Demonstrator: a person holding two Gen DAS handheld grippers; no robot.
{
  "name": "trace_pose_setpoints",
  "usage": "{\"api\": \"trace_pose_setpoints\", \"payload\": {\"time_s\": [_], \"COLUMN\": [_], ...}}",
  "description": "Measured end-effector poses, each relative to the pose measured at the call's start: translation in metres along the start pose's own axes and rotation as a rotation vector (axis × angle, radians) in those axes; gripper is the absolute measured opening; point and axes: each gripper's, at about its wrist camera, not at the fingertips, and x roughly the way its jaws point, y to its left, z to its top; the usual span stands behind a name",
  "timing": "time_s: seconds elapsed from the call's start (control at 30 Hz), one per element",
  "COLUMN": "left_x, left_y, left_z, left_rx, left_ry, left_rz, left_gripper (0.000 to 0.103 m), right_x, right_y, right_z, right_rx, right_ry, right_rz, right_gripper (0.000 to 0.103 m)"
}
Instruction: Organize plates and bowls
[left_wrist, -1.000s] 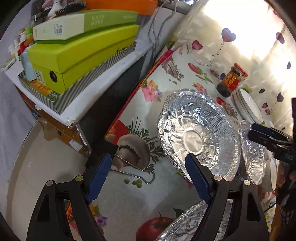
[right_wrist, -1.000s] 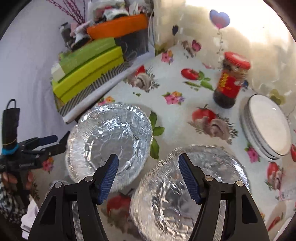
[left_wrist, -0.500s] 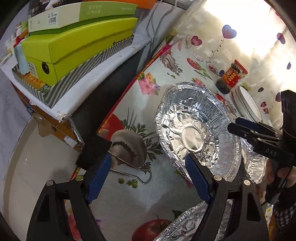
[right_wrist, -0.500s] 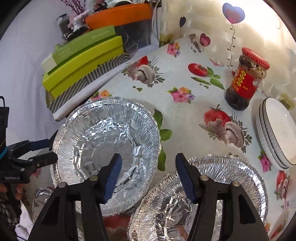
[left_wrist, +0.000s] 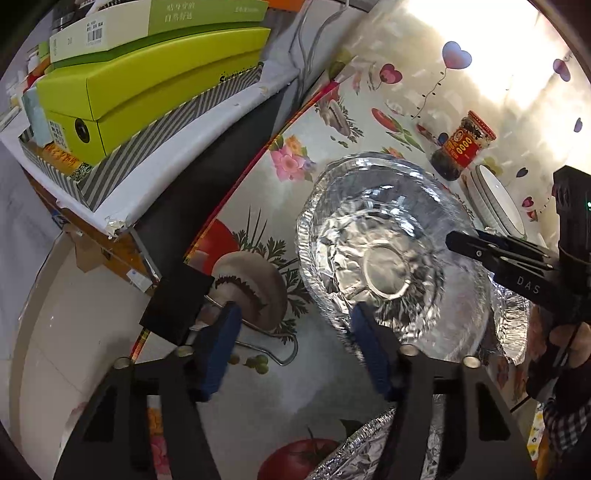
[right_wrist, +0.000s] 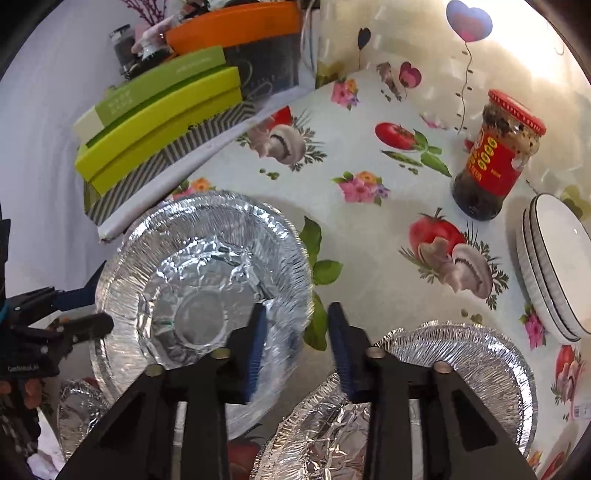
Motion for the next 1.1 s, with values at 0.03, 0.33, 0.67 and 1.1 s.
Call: {"api": "trace_pose_setpoints", "payload": {"time_s": [0.03, 0.33, 0.67, 1.1], "left_x": [0.0, -0.002, -0.012, -0.045], "left_y": [0.0, -0.005, -0.007, -0.029], "left_z": [0.0, 0.002, 0.005, 0.006], "left_rx": [-0.002, 0.001, -0.013, 0.043], "left_ry": [-0.001, -0.018, -0.05, -0.127], "left_rz": [0.001, -0.003, -0.028, -0.059], "left_gripper": [0.055, 0.033, 0.024, 0.024], "right_x": [0.0, -0.003, -0.015, -0.06], "right_y": [0.0, 0.009, 0.017, 0.01], "right_z": [-0.001, -0.003, -0.004, -0.013], "right_rx": [0.003, -0.009, -0.012, 0.013], "right_ry": [-0.002, -0.011, -0.043, -0.115], "right_rz": [0.002, 0.019, 0.036, 0.048], "right_gripper": [0.02, 0.012, 0.011, 0.011]}}
